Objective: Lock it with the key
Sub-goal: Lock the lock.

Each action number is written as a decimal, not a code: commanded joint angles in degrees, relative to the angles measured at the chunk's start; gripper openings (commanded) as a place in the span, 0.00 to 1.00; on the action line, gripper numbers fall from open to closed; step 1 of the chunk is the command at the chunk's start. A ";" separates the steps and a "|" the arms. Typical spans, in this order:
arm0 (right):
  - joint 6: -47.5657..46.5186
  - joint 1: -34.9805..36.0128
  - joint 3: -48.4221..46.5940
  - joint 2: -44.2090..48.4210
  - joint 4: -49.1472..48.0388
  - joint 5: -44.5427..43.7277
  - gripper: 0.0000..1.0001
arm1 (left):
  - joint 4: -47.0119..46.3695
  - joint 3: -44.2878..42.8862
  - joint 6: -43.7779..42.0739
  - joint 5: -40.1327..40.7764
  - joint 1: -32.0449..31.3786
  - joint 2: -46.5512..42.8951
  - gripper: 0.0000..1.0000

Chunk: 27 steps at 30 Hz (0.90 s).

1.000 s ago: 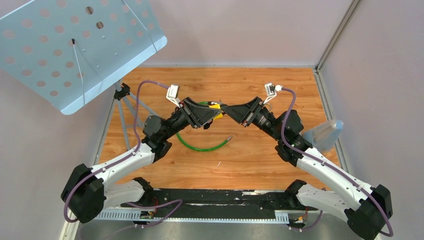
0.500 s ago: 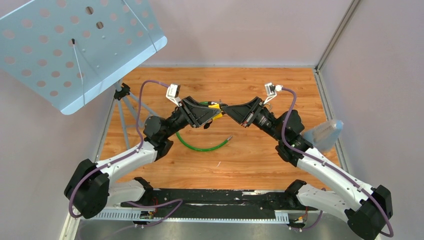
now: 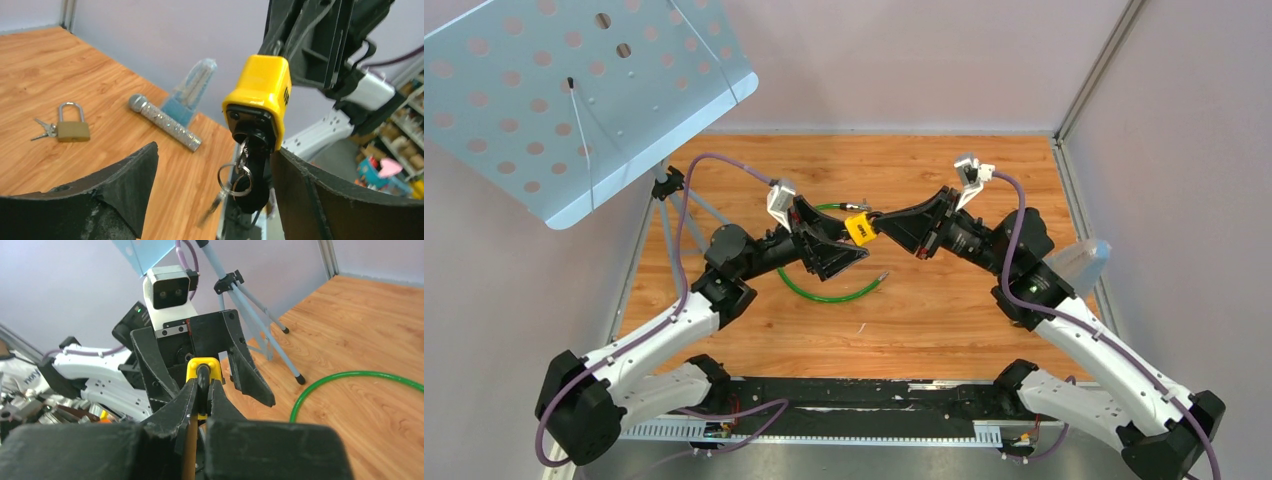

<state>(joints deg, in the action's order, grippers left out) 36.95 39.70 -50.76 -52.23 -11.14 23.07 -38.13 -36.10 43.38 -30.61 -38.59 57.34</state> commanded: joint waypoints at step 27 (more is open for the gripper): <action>-13.66 -0.16 -6.76 2.93 6.21 11.63 0.00 | 15.23 -6.90 -14.83 -16.20 1.48 -3.76 0.55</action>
<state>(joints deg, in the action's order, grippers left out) 24.53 39.62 -53.98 -50.15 -0.80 33.52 -20.75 -40.80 27.53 -44.21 -37.34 52.93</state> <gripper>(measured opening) 0.038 0.579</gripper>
